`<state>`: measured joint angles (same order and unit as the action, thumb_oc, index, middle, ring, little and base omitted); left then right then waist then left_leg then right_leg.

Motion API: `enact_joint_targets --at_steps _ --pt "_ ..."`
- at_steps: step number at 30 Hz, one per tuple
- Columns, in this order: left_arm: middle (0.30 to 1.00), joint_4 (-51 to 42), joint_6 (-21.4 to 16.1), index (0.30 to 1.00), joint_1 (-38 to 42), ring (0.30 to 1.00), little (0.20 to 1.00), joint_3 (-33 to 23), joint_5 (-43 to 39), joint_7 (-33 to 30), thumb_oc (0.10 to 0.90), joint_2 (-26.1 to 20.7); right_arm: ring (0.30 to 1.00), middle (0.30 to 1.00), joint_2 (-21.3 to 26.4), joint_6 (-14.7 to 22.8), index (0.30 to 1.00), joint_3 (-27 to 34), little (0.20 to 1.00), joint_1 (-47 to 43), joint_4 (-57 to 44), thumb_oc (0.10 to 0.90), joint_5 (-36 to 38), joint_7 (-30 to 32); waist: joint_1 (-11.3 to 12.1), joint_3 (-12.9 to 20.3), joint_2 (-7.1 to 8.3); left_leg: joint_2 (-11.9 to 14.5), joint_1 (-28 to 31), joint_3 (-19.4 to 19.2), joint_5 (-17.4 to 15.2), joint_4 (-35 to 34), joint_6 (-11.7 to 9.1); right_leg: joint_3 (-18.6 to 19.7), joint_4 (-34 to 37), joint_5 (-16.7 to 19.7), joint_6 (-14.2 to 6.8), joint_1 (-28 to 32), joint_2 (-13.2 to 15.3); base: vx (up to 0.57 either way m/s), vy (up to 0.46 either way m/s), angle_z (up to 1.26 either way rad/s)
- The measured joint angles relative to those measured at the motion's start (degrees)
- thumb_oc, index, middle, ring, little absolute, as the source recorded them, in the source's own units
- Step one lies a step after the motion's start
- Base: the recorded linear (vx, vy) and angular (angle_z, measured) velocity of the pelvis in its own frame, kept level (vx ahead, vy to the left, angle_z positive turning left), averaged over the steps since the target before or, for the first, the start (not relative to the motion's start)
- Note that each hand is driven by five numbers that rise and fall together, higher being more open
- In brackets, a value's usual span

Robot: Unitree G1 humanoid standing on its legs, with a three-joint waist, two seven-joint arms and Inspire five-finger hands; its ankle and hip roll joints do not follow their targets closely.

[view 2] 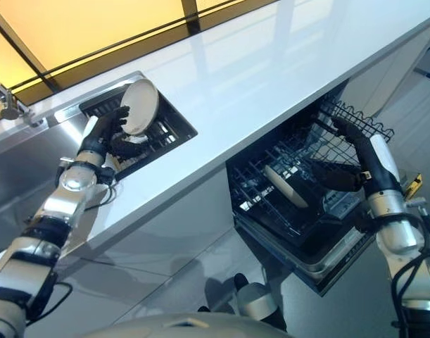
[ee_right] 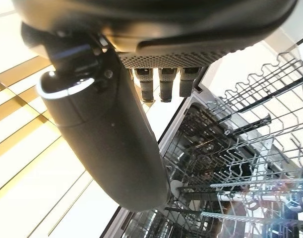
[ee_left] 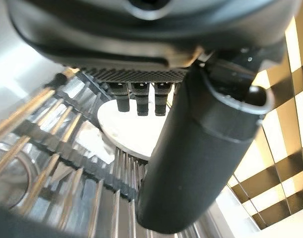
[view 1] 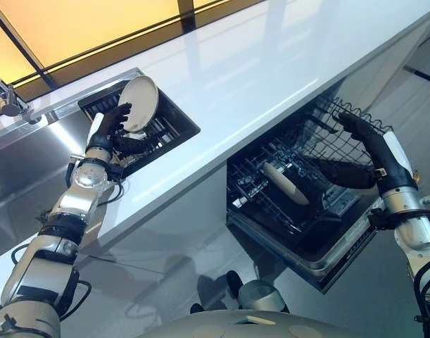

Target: Pick up plates and place into dishwasher.

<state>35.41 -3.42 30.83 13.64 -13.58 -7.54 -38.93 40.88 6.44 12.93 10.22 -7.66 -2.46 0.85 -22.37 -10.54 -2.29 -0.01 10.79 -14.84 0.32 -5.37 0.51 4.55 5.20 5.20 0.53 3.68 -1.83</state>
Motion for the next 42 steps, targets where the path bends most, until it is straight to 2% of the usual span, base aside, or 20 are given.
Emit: enact_joint_targets --at_steps 9,16,23,27,33,42 --pt "0.9 2.85 -0.03 0.9 1.61 0.9 0.9 0.32 0.07 -2.33 0.8 -0.05 0.9 0.9 1.14 -0.01 0.9 -0.24 0.9 3.19 0.04 0.8 -0.97 0.06 -1.54 -0.22 -0.38 0.04 0.0 -1.22 -0.14 -0.01 -0.16 1.03 -0.01 0.05 0.05 -0.38 -0.17 0.07 -0.055 -0.06" --pt "0.9 6.23 0.5 0.9 5.28 0.9 0.9 0.58 0.07 -3.21 0.8 -1.68 0.9 0.9 4.05 0.04 0.9 -0.24 0.9 3.54 0.07 0.8 -0.97 0.06 -2.38 -1.23 -1.89 0.01 -0.18 -2.82 -0.3 0.0 -0.14 1.21 0.0 0.05 0.05 -0.7 -0.11 0.05 -0.032 -0.01" --pt "0.9 8.36 0.92 0.9 6.96 0.9 0.9 0.89 0.06 -4.45 0.8 -2.38 0.9 0.9 5.74 0.07 0.9 -0.25 0.9 3.5 0.11 0.8 -0.96 0.29 -3.2 -1.41 -1.97 0.14 -0.63 -3.41 -0.37 0.05 -0.24 1.58 -0.01 0.05 0.06 -1.29 -0.33 0.05 -0.031 -0.03" --pt "0.9 11.18 3.34 0.9 8.87 0.9 0.9 1.85 -0.03 -4.51 0.8 -2.92 0.9 0.9 6.46 0.07 0.9 -0.24 0.9 3.48 0.35 0.8 -0.96 0.62 -3.46 -2.64 -2.16 0.08 -0.58 -3.44 -0.37 0.03 -0.25 1.59 -0.02 0.05 0.06 -1.29 -0.3 0.05 -0.026 0.0" --pt "0.9 12.64 4.88 0.9 11.49 0.9 0.9 2.19 -2.32 -4.5 0.8 -4.17 0.9 0.9 7.42 -0.09 0.9 -0.25 0.9 3.41 0.66 0.8 -0.95 0.82 -3.78 -5.56 -2.69 0.04 -0.74 -3.42 -0.46 -0.02 -0.26 1.65 -0.15 0.02 0.07 -1.54 -0.34 0.03 0.014 0.0" --pt "0.9 12.66 6.23 0.9 12.29 0.9 0.9 3.9 -2.76 -4.46 0.8 -4.4 0.9 0.9 8.01 -0.23 0.9 -0.41 0.9 2.87 1.07 0.8 -0.88 1.66 -4.32 -6.25 -2.97 0.03 -1.98 -4.33 -0.55 0.29 -0.27 1.78 -0.78 0.4 0.54 -3.28 -0.41 -0.01 -0.016 -0.05"
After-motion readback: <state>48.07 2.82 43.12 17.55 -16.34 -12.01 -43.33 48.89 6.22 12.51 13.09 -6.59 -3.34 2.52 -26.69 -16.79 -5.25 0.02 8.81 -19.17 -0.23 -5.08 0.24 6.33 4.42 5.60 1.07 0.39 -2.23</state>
